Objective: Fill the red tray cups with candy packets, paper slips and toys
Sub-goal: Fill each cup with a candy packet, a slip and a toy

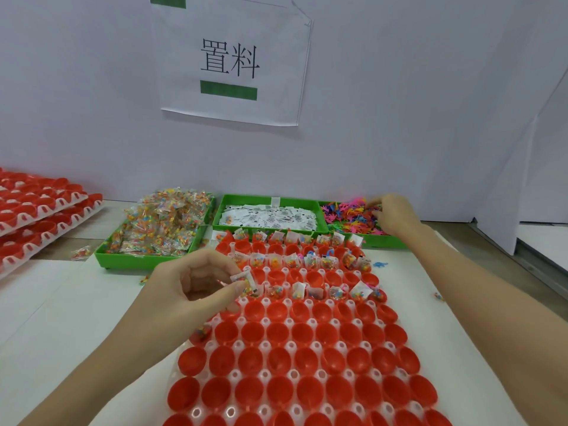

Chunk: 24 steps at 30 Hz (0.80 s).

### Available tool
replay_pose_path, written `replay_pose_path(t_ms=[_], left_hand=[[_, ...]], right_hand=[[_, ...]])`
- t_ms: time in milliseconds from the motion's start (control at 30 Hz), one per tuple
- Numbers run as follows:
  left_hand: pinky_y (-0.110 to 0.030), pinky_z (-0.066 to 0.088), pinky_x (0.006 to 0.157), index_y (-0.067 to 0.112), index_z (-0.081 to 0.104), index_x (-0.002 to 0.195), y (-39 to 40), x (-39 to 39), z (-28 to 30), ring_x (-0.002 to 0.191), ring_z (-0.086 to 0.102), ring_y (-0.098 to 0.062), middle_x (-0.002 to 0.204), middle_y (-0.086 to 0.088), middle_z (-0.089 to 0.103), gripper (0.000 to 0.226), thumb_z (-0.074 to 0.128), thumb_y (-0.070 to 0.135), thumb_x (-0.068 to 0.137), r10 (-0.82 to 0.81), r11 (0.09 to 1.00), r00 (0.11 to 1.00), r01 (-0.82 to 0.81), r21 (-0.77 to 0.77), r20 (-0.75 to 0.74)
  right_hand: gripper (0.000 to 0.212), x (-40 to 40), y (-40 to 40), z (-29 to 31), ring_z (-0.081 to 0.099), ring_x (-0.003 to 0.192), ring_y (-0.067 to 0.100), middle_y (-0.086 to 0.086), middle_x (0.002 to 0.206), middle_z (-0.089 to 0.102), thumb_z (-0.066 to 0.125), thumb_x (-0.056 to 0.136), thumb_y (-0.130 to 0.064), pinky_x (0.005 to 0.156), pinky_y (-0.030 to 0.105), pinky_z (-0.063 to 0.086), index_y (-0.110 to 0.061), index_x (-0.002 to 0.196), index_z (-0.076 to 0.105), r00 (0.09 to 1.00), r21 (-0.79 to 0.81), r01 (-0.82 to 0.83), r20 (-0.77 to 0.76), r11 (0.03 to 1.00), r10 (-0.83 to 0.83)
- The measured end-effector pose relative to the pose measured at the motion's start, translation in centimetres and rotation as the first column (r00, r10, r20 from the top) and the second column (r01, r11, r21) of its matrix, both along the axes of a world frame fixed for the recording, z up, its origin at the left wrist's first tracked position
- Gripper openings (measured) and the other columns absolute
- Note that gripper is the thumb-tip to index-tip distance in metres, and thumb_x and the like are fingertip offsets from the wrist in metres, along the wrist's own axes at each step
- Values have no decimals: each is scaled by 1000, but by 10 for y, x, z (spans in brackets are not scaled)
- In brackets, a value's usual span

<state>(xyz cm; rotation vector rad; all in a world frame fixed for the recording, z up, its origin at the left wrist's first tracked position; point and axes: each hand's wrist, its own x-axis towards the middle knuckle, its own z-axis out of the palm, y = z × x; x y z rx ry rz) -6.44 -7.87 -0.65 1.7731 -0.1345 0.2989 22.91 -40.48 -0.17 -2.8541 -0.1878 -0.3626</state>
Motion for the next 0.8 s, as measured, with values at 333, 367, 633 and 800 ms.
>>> replay_pose_path(t_ms=[333,367,633,800], left_hand=[[-21,59,62,16,75,83,3,2,3,62,73,-24,75,-13,75,11,80,18,73,31,999,999,-30,-34,28],[-20,58,62,13,75,83,4,2,4,61,73,-24,75,-13,74,12,80,17,73,34,999,999,-33,-43,29],[-23,60,65,18,75,83,9,2,5,63,73,-25,77,-10,75,9,80,16,76,40,999,998,-39,-21,42],[-24,60,66,20,75,84,12,2,4,64,73,-25,76,-10,75,10,81,21,76,22,1000,999,-22,-6,38]], right_hand=[[16,12,14,-11,68,98,40,25,99,71,70,95,-12,87,46,56,4,99,70,998,-111,52,45,992,-47],[17,12,14,-11,68,97,39,24,98,72,71,94,-13,88,46,56,3,97,70,998,-80,60,41,995,-57],[20,1,2,-16,67,86,34,22,90,74,65,98,-12,82,39,52,4,94,76,995,103,53,74,993,-60],[16,-10,-7,-12,61,82,18,13,98,77,70,95,-14,83,28,45,-3,104,79,992,364,45,94,930,-85]])
